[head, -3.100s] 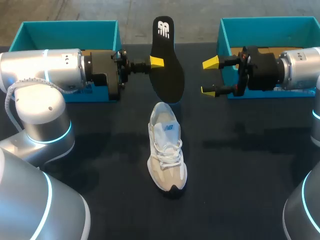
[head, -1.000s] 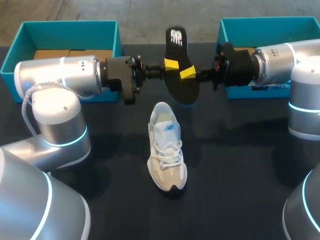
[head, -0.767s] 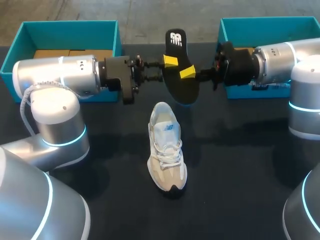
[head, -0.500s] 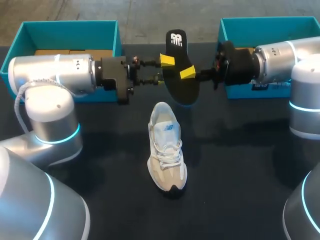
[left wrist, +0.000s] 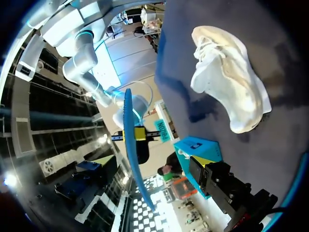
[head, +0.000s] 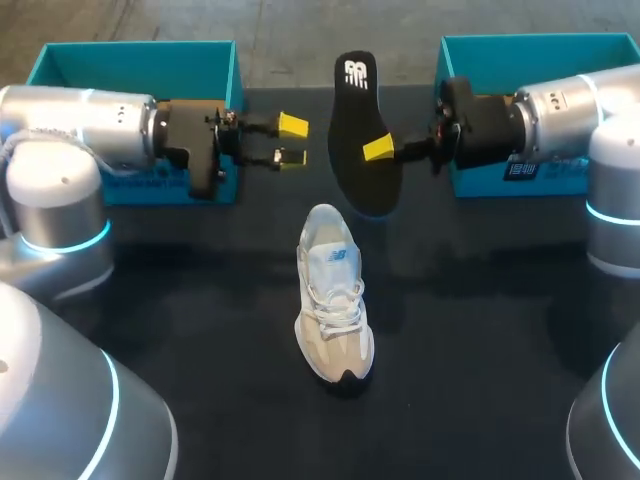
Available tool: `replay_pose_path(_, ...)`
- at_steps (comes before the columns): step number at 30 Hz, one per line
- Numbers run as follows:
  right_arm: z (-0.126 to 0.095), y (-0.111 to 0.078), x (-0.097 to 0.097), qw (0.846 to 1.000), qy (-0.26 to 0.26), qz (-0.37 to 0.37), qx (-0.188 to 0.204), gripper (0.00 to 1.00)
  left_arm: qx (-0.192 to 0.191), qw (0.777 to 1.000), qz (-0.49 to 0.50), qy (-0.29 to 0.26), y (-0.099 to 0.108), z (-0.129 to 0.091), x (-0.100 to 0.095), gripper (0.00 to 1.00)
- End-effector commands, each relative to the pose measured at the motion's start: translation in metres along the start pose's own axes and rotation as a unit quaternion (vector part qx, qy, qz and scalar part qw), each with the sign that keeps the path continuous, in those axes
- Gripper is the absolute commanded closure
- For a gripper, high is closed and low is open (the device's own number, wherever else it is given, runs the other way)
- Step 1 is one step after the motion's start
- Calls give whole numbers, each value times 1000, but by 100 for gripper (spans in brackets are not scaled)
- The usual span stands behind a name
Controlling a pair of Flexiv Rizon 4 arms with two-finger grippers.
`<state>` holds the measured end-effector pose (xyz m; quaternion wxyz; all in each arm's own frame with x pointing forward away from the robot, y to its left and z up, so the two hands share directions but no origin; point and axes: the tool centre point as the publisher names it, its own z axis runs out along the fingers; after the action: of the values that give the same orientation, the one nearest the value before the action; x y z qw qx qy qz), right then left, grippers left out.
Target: Take the shoe out of the shoebox, open the shoe tongue, remove and reinsert the insole, then place the shoe into the shoebox
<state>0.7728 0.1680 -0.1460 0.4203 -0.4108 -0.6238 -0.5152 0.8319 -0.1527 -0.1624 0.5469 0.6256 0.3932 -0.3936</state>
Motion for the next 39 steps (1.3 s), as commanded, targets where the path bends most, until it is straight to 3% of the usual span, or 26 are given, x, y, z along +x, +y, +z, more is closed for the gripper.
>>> replay_pose_path(1,-2,0,5,1000,-11,-13,10,100,49,999,-5,14,3,-10,4,0)
replay_pose_path(12,6,2,14,990,-23,-122,73,100,112,990,6,82,-9,-28,26,0)
replay_pose_path(25,21,7,9,970,35,-193,141,100,136,982,-20,128,-21,-36,54,0)
replay_pose_path(39,22,8,10,971,32,-191,142,100,136,982,-20,128,-21,-36,54,0)
